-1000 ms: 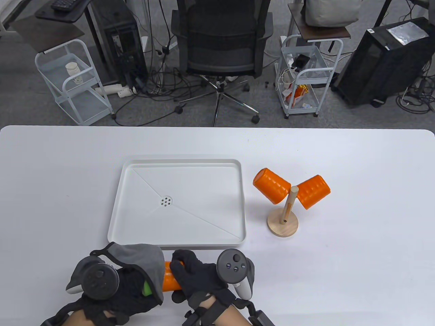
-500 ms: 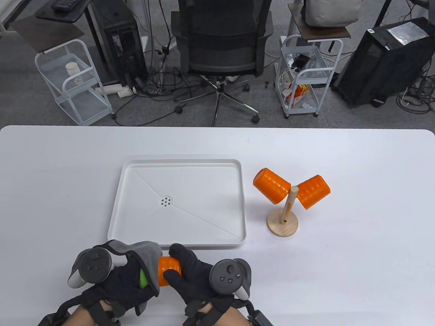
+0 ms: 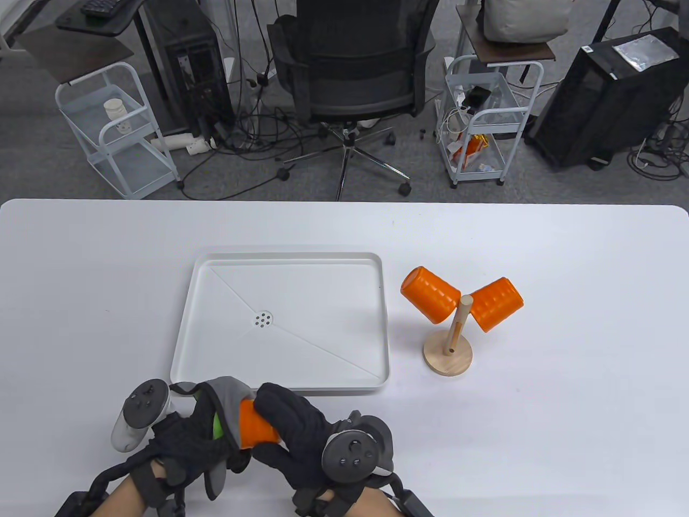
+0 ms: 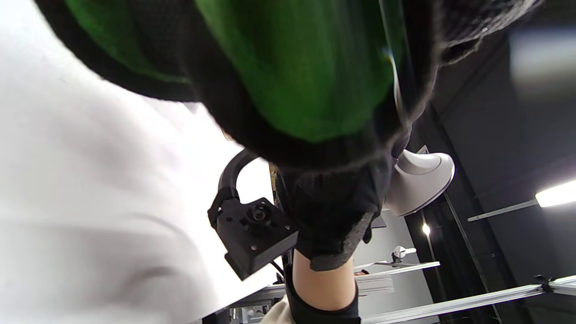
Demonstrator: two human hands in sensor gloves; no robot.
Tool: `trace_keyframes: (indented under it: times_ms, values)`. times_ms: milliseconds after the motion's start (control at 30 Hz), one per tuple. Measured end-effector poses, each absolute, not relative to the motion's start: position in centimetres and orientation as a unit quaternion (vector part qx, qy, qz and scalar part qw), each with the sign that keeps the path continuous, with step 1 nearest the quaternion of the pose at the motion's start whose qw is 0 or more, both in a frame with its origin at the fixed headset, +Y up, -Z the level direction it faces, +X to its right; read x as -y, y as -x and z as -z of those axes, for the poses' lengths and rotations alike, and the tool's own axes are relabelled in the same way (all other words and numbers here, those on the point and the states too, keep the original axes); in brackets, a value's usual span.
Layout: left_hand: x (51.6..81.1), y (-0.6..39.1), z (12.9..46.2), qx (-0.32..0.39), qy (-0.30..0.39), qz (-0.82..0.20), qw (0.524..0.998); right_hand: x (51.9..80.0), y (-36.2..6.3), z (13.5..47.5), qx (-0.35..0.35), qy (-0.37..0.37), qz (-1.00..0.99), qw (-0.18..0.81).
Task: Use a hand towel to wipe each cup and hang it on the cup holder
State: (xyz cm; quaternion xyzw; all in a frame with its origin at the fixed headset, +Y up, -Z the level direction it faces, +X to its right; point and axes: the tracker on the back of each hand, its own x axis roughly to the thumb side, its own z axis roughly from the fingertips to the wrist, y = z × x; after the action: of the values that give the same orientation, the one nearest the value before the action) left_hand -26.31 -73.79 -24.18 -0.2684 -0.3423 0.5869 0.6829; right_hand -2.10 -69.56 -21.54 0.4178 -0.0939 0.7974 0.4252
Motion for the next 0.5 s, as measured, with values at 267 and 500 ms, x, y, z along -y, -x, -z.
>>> trace_keyframes:
  times_ms: [267, 500]
  values:
    - [73.6, 26.4, 24.2, 0.340, 0.269, -0.603, 0.669, 68.8, 2.3, 20.7, 0.149, -0.449, -0.799, 0.372]
    - [73.2, 26.7, 24.2, 0.339, 0.255, -0.607, 0.672, 67.5, 2.5, 19.8, 0.210, -0.470, -0.803, 0.300]
